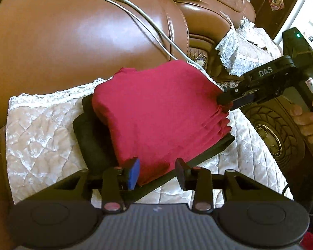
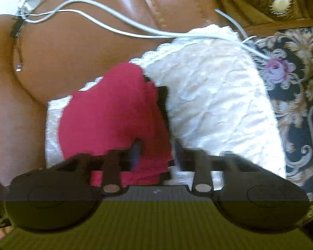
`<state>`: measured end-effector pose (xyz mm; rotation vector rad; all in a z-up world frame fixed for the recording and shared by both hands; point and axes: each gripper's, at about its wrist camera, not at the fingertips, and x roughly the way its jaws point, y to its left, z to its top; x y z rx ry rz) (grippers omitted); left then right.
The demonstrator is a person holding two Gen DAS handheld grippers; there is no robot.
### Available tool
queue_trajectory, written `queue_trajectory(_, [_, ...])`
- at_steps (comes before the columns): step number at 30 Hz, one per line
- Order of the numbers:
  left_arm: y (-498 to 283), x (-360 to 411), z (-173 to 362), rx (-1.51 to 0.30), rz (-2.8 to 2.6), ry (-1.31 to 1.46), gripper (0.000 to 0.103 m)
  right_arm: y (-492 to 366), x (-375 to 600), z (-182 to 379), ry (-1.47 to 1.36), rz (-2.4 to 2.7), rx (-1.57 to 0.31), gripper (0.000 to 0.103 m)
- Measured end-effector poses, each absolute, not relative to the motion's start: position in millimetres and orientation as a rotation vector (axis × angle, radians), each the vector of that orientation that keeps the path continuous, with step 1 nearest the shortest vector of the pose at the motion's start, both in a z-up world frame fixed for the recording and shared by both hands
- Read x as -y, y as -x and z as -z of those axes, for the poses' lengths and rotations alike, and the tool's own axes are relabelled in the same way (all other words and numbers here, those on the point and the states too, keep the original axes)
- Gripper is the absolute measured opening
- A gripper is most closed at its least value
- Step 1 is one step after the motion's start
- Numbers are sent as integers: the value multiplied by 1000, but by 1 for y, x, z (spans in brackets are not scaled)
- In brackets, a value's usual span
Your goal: Organize soft objects
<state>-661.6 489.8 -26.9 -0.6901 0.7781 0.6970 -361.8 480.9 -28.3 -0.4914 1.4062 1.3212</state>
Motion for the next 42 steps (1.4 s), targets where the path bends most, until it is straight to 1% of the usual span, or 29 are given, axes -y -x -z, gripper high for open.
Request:
queue_trajectory(3, [666,-491,28,-772,-699,703,42,352,-479,31,407,-1379,-1451,56])
queue_trajectory(7, [671,-494,30,-758,-706,730,42,352,-479,35,384,-1400,-1469,56])
queue_trajectory(8, [672,-494,31,-756,-709,732,42,353,-479,37,385,-1405,-1482,51])
queue_trajectory(9, [674,-495,32,-755,-712,735,42,355,-479,37,393,-1404,-1481,41])
queue_trajectory(10, [675,-495,32,-752,-714,739,42,358,-478,37,404,-1410,-1475,19])
queue_trajectory(13, [682,-498,35,-733,-725,764,41,361,-476,35,391,-1424,-1518,15])
queue_trajectory(16, [690,-502,38,-716,-749,799,38,360,-475,33,358,-1395,-1566,15])
queue_trajectory(18, [692,-503,39,-720,-756,798,38,362,-474,30,380,-1363,-1535,16])
queue_trajectory(19, [691,-502,39,-734,-760,782,38,363,-475,30,399,-1351,-1511,20])
queue_trajectory(20, [690,-501,39,-747,-764,769,38,364,-476,30,420,-1344,-1497,33])
queue_trajectory(22, [692,-499,39,-748,-755,778,38,365,-476,32,445,-1340,-1486,45])
queue_trajectory(23, [693,-499,39,-741,-749,787,39,365,-475,32,449,-1338,-1476,49])
queue_trajectory(25, [693,-496,37,-733,-744,787,44,364,-474,33,452,-1332,-1462,52])
queue_trajectory(26, [692,-494,37,-734,-742,780,47,361,-473,34,439,-1335,-1471,52])
queue_trajectory(28, [689,-492,37,-740,-743,767,47,357,-471,38,395,-1348,-1508,51])
queue_trajectory(30, [685,-492,39,-751,-754,755,47,354,-470,44,346,-1358,-1555,39])
queue_trajectory(31, [685,-492,39,-746,-761,755,42,353,-469,47,328,-1357,-1573,25])
queue_trajectory(32, [687,-492,39,-739,-774,761,33,353,-468,46,308,-1357,-1585,20])
queue_trajectory(34, [694,-492,40,-716,-802,786,22,354,-466,42,272,-1359,-1603,18])
queue_trajectory(35, [699,-493,41,-700,-816,809,19,355,-465,40,257,-1361,-1609,17])
queue_trajectory(37, [709,-495,45,-675,-838,855,19,359,-465,37,235,-1367,-1629,17])
queue_trajectory(42, [713,-495,54,-702,-876,887,19,361,-465,50,271,-1309,-1624,18])
